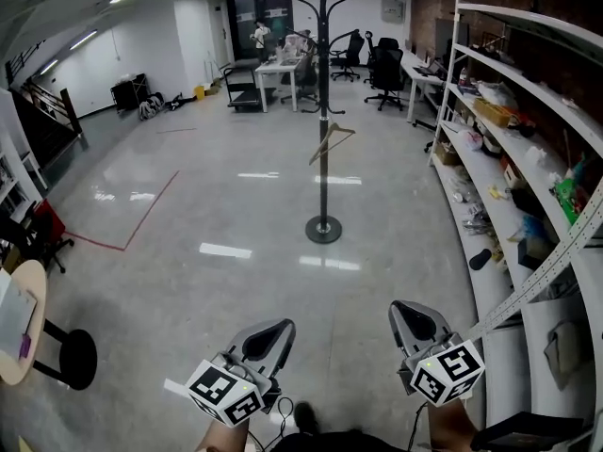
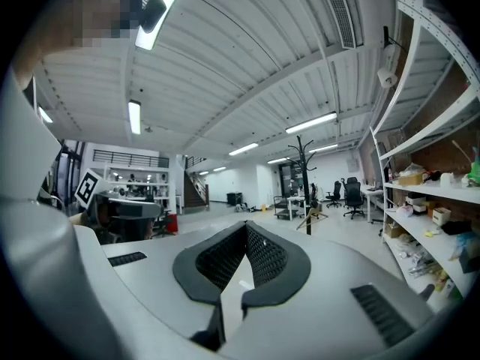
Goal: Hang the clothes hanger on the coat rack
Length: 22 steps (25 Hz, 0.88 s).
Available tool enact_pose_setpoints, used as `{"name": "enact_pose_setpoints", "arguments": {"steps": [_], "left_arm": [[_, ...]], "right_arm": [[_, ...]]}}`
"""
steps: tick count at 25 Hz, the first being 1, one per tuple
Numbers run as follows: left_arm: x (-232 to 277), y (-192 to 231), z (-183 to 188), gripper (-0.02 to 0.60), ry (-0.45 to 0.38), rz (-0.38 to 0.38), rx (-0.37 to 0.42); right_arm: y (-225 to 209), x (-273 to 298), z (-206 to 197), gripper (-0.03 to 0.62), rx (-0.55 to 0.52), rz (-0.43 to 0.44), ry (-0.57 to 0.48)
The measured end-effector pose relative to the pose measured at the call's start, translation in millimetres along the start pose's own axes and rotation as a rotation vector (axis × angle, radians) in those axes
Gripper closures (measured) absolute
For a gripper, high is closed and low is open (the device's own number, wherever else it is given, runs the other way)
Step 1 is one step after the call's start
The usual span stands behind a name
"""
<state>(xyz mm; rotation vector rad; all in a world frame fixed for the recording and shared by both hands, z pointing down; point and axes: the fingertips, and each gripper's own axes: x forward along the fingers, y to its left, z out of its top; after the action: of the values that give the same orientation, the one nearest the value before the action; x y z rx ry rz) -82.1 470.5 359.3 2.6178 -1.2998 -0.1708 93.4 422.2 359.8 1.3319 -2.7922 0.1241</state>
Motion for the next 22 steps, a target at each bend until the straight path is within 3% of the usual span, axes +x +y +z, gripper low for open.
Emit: {"name": "enact_pose_setpoints", "arguments": {"steps": [5, 11, 22], "left_arm": [[-8.3, -27.1, -17.9, 0.581, 0.041, 0.073, 0.007], [-4.6, -51.8, -12.7, 0.581, 0.028, 0.061, 0.046], [-23.3, -44.1, -3.7, 0.58, 0.01, 0.053, 0.06]], "right_arm": [[-10.2, -33.4, -19.6, 0.589, 0.021, 0.016, 0.027], [-14.3, -56.2, -15.3, 0.589, -0.017, -0.019, 0.023], [11.8, -61.2, -1.7, 0.59, -0.019, -0.033, 0.005]]}}
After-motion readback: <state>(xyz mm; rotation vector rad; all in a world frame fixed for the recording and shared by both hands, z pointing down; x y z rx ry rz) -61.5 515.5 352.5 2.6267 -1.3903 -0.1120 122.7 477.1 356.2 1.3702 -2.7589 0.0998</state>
